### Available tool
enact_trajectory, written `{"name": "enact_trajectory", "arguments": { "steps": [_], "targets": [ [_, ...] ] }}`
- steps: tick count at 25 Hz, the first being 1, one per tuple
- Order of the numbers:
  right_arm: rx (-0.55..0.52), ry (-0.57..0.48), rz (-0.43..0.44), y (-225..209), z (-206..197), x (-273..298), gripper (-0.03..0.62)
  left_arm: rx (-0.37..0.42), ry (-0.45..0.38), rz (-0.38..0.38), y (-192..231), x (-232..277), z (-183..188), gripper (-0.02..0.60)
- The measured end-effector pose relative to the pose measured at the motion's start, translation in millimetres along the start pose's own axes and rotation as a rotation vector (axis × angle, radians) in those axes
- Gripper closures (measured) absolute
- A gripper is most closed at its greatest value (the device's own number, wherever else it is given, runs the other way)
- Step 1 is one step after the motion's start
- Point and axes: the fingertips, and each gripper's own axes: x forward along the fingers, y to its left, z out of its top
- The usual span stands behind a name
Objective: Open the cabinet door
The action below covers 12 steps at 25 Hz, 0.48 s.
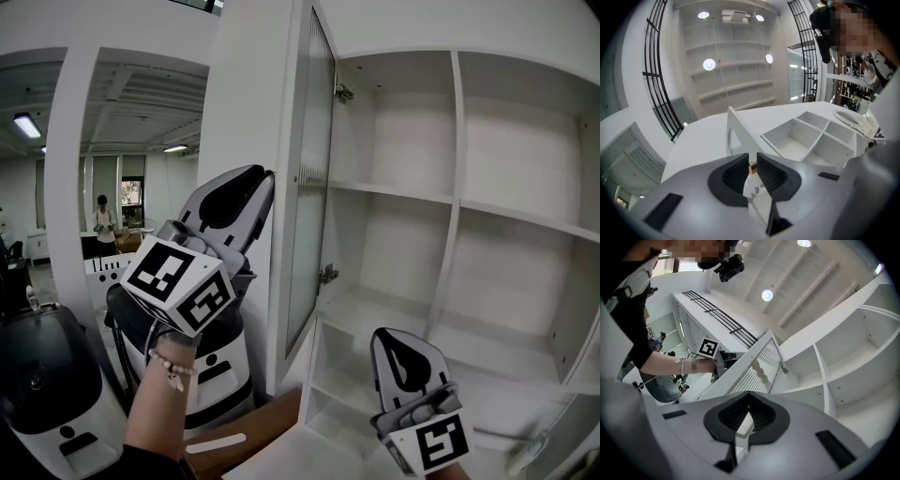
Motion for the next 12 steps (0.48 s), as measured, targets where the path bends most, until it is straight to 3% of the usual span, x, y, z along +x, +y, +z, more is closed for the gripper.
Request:
{"name": "enact_trajectory", "arguments": {
  "steps": [12],
  "targets": [
    [0.016,-0.022,0.020,12.6,1.7,12.0,0.594,0.070,0.057,0.138,40.4,-20.7,-12.9,0.580]
  ]
}}
